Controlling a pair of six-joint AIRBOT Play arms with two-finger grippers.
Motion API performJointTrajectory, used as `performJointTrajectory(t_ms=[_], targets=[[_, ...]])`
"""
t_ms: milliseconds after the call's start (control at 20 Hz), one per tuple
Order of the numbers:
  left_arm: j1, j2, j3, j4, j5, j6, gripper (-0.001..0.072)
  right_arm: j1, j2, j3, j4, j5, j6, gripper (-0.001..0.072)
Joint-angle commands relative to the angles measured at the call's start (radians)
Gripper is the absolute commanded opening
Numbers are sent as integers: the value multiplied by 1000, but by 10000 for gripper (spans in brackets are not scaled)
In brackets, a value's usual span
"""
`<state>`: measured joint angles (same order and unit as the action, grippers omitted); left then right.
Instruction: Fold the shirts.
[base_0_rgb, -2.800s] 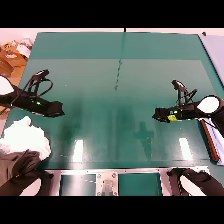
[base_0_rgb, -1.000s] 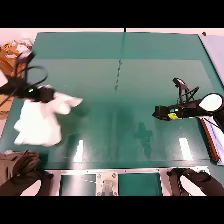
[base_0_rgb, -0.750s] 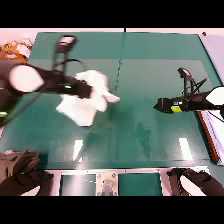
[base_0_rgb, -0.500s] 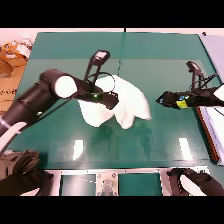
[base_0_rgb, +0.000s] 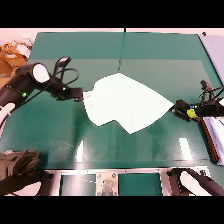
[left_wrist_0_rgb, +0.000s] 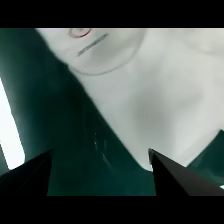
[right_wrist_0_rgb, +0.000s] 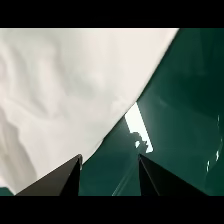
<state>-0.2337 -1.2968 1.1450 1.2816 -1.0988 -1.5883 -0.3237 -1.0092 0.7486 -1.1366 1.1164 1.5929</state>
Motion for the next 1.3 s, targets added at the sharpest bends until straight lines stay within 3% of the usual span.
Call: performJointTrajectory(t_ms=[0,200,350,550,600,650,700,800,1050,1100,1150,1200,1250], targets=[[78,-35,-140,-107,79,34,681,-71,-116,-34,2,-87,-9,418],[23,-92,-220,-428,267,220,680,-69,-261,-33,61,-192,-46,383],[-8,-118,-214,-463,396,244,680,-69,-361,-26,243,-264,-179,383],[-8,-147,-178,-618,412,326,679,-65,-474,39,382,-277,-294,347],[-9,-158,-161,-657,401,349,679,-65,-494,59,383,-279,-294,326],[-14,-164,-146,-677,395,361,679,-65,-510,78,382,-278,-296,161],[-25,-172,-129,-680,396,363,679,-65,-518,90,382,-278,-296,49],[-63,-185,-94,-684,412,367,679,-64,-522,105,381,-279,-297,17],[-163,-303,-28,-680,420,380,678,-65,-522,109,381,-278,-322,16],[-167,-333,-28,-679,395,382,575,-65,-521,109,382,-278,-322,16],[-166,-350,-28,-669,373,386,331,-65,-521,109,382,-277,-322,16],[-154,-346,-24,-653,364,385,30,-66,-521,109,381,-274,-322,15],[-138,-338,-2,-650,348,385,28,-67,-521,114,381,-267,-323,15]])
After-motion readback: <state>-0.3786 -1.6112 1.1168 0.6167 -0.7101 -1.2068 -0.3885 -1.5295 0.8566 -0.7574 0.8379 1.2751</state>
